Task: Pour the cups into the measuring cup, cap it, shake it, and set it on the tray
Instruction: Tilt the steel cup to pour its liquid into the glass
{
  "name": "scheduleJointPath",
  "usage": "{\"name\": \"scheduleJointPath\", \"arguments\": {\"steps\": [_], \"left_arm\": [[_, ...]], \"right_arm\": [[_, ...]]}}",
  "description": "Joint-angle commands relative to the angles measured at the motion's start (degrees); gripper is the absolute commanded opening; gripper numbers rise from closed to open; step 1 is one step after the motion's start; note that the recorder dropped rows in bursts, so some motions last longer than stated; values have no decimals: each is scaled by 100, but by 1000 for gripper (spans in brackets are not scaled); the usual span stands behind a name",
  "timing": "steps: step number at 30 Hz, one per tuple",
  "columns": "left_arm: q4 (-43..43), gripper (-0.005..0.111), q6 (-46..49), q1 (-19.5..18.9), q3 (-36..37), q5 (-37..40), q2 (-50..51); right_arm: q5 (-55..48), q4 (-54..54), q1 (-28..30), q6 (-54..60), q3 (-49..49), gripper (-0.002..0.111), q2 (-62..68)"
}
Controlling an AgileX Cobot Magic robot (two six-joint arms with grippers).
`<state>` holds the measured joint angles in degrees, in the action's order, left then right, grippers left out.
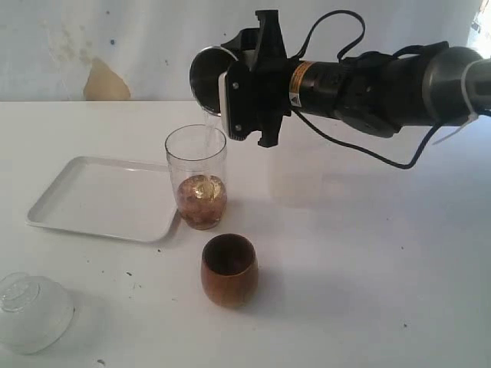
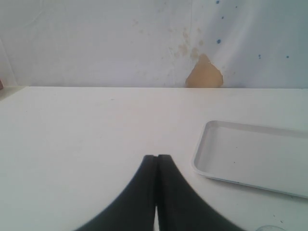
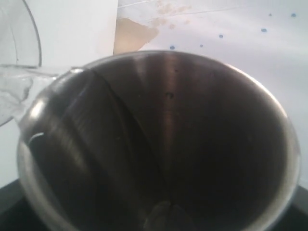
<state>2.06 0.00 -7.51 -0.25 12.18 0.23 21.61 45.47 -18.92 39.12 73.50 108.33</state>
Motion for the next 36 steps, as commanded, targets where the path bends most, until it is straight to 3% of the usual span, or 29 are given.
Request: {"name": "scheduleJointPath", "arguments": {"steps": [1,22,29,36], "left_arm": [[-9,1,0,29,25,-50,-23],[-9,1,0,29,25,-50,-23],[-9,1,0,29,25,-50,-23],[-9,1,0,29,25,-50,-23]], "right_arm": [[202,-63,4,168,72,0,-96],[202,-83,4,-44,72,0,-147],[242,-195,4,-1353,72,0,-291],[198,-205,4,-3801,72,0,-432]]}}
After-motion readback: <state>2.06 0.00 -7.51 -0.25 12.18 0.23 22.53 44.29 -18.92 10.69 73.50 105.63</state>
